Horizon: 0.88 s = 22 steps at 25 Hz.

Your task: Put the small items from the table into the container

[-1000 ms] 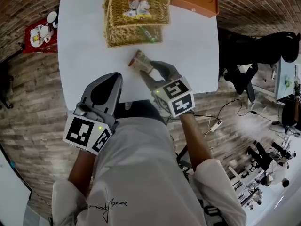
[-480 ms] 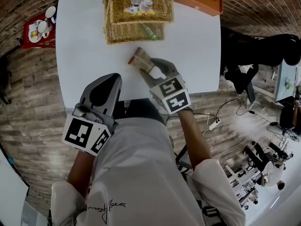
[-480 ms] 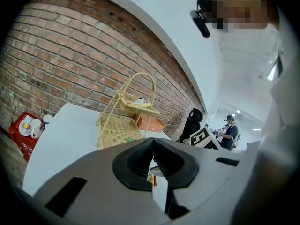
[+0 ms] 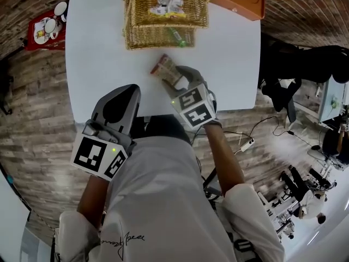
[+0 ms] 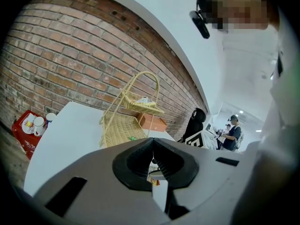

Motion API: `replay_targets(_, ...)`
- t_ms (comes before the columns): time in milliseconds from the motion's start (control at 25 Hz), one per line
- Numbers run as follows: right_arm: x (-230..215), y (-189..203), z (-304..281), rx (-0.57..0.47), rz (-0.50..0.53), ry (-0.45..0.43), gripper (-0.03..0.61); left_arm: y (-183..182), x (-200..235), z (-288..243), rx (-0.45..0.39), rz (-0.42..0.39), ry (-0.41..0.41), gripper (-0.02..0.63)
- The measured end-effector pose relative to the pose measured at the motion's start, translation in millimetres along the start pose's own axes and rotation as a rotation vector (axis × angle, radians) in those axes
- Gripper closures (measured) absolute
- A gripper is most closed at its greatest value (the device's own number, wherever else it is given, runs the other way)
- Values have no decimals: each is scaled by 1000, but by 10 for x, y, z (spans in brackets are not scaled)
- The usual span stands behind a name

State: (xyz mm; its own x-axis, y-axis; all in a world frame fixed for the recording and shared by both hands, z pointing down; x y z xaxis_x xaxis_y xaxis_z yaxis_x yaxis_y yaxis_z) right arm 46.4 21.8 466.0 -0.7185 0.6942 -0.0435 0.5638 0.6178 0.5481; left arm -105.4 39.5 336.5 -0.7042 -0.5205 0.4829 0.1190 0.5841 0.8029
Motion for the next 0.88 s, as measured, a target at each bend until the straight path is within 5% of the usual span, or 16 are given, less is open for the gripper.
replay_targets(320, -6, 72, -130, 92, 154, 48, 379, 24, 20, -6, 5, 11, -14, 604)
replay_targets(880, -15, 139, -231, 132, 152, 39, 380, 46, 40, -9, 15, 19, -23, 604)
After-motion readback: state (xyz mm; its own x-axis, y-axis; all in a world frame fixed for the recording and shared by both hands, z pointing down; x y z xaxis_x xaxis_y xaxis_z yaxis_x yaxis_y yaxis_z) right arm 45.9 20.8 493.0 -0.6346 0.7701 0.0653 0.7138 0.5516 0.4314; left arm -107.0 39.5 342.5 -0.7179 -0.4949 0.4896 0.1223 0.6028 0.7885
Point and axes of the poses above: the fingertips, and each gripper's own axes: z backward along the fingers, x to its left, y out of its underside, the point moved 5 cm from there along z, backward along the fingers
